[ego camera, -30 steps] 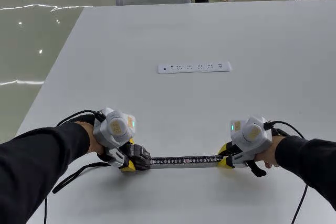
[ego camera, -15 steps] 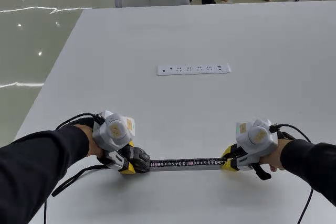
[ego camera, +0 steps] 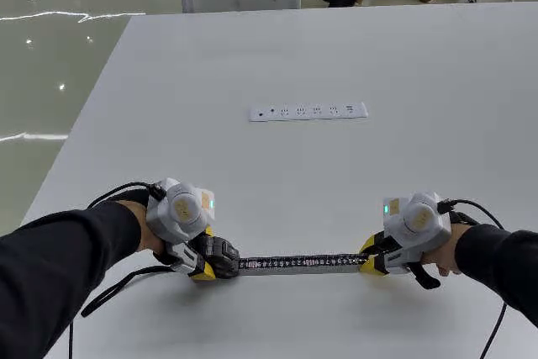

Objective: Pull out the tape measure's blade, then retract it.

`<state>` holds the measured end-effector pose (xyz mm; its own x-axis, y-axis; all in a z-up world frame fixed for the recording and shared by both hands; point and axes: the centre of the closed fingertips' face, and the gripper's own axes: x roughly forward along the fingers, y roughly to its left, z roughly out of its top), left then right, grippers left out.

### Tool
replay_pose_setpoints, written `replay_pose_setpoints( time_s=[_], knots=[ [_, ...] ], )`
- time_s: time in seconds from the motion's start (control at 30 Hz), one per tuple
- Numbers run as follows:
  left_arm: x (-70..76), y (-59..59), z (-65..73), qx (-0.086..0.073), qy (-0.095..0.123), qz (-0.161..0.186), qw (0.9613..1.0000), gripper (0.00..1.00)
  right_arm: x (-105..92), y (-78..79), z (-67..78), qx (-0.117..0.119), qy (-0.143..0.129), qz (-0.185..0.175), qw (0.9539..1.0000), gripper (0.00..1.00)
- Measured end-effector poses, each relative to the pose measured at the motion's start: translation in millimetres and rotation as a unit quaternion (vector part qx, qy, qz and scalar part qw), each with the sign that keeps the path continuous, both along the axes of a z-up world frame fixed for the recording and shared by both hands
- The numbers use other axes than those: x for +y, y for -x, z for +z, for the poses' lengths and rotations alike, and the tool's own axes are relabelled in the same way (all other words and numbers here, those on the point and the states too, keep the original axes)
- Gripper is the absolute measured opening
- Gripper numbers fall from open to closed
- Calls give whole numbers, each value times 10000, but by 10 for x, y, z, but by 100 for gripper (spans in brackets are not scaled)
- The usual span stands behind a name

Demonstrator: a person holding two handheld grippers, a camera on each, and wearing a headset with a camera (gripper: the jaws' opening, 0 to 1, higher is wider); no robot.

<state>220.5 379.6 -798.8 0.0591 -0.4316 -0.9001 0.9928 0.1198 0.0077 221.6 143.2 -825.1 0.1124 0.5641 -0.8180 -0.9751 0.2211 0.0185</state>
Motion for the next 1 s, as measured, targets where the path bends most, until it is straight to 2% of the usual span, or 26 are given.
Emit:
replay_pose_setpoints(
  time_s=[0.47, 1.0],
  knots=[
    [2, 6, -1, -24, -46, -20, 10000, 34, -49, 7, -5, 7, 12, -53, 10000, 11],
    [-7, -3, -6, -26, -4, 0, 10000, 34, -73, 6, -4, 58, 13, -112, 9999, 11]
  ],
)
